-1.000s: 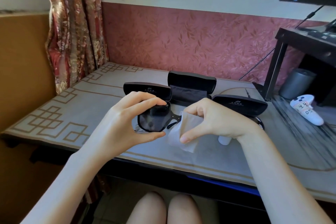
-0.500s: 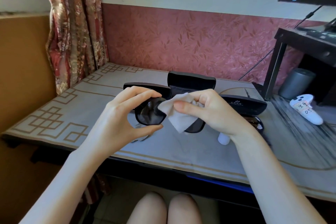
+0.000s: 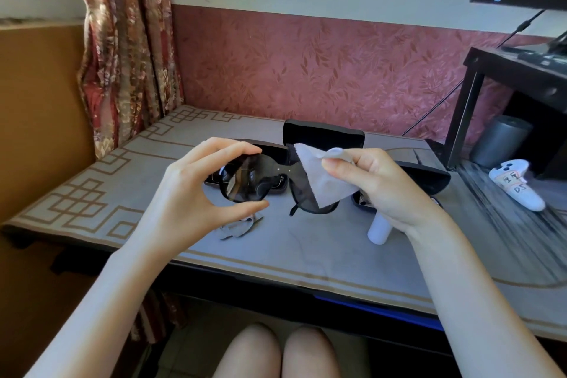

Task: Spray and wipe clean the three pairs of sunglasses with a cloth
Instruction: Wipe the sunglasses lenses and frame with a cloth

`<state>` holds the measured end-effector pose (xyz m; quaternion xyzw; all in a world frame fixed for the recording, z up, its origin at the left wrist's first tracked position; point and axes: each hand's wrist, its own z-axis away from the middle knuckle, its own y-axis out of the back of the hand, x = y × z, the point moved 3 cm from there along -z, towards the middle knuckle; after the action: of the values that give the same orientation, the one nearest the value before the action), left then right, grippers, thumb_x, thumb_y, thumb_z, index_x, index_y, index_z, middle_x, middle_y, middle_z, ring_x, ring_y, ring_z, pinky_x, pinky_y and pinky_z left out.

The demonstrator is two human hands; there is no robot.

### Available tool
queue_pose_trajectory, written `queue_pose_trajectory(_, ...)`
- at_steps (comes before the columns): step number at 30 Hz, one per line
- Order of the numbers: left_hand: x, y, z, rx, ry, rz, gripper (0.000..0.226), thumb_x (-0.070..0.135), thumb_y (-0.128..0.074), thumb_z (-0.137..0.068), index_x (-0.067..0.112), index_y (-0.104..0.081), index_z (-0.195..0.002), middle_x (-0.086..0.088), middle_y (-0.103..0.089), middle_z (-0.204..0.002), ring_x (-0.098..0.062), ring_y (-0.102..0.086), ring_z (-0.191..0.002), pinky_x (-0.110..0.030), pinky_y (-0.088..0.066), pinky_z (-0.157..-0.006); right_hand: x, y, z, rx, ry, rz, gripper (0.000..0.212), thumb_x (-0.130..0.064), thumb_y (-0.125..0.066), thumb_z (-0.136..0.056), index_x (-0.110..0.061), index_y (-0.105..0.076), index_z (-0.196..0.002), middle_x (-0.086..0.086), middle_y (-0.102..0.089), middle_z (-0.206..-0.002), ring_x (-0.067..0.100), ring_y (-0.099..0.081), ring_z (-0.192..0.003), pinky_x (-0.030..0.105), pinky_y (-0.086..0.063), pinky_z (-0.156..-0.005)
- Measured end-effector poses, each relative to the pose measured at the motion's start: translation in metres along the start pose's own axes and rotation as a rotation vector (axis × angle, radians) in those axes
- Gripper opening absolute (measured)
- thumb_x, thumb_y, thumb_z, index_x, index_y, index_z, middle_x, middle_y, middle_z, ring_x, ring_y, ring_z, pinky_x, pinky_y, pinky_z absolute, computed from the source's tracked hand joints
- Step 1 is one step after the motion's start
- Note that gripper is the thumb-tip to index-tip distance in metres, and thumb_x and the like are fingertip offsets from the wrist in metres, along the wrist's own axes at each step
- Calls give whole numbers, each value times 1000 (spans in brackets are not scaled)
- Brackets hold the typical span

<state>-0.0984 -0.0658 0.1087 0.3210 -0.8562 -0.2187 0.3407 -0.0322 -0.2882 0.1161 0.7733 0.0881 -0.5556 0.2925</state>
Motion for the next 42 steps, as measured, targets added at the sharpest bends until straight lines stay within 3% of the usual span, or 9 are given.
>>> queue_pose_trajectory(3,-1,-1,0,-13,9,12,61,45,-78,-67,21,-63,-120,15,-58,-117,12,-50,-110,-3,-32,-97,3,3,5,-42,-30,-4,22,-30,-55,-96,-25,-76,-99,-1,-72,-87,7,-59,-93,29,-37,-95)
queue_pose_trajectory(6,-2,-2,1,-24,9,19,60,44,-80,-66,24,-62,-120,16,-58,-118,11,-51,-111,-5,-33,-98,4,6,8,-98,-3,-12,26,-19,-56,-95,-36,-76,-90,-15,-70,-78,4,-62,-82,21,-42,-88)
queue_pose_trajectory(10,-2,-3,1,-29,8,23,58,40,-79,-65,21,-64,-118,14,-60,-116,8,-52,-110,-6,-34,-96,2,8,8,-156,-1,-40,18,-22,-60,-87,-31,-75,-83,-12,-68,-69,16,-68,-82,20,-50,-84)
queue_pose_trajectory(20,-5,-3,6,-51,-4,34,60,47,-79,-66,21,-65,-117,15,-59,-117,6,-53,-113,-6,-34,-97,1,3,7,-330,-61,10,10,-6,-73,-80,-15,-74,-85,0,-71,-74,13,-67,-68,21,-49,-72)
queue_pose_trajectory(26,-5,-6,7,-63,-26,38,56,48,-74,-69,23,-64,-118,17,-58,-118,4,-53,-114,-7,-35,-97,1,-1,7,-425,-132,125,15,-7,-77,-78,-21,-78,-83,2,-76,-83,7,-67,-77,23,-49,-94)
queue_pose_trajectory(30,-5,-6,7,-69,-38,26,55,49,-73,-70,26,-62,-119,19,-57,-120,3,-53,-115,-9,-36,-98,1,-4,5,-433,-156,190,7,-8,-78,-78,-11,-77,-85,6,-77,-89,12,-69,-85,33,-38,-112)
queue_pose_trajectory(36,-6,-7,9,-77,-66,-4,55,43,-81,-70,27,-62,-119,19,-55,-120,3,-51,-116,-8,-34,-101,-3,-9,6,-360,-133,211,6,-9,-79,-78,-8,-73,-77,-1,-69,-72,8,-62,-75,22,-46,-79)
queue_pose_trajectory(39,-3,-12,9,-108,-103,-17,53,45,-76,-73,28,-60,-121,20,-56,-116,1,-50,-118,-10,-35,-101,-3,-15,3,-309,-109,212,20,-16,-80,-78,1,-69,-78,19,-62,-73,12,-56,-70,28,-41,-71)
queue_pose_trajectory(42,-1,-13,7,-96,-113,-17,52,46,-71,-74,25,-61,-120,18,-56,-116,0,-50,-116,-10,-35,-99,-6,-18,0,-261,-99,158,11,-17,-79,-78,-18,-71,-71,-5,-63,-63,3,-56,-64,19,-40,-64)
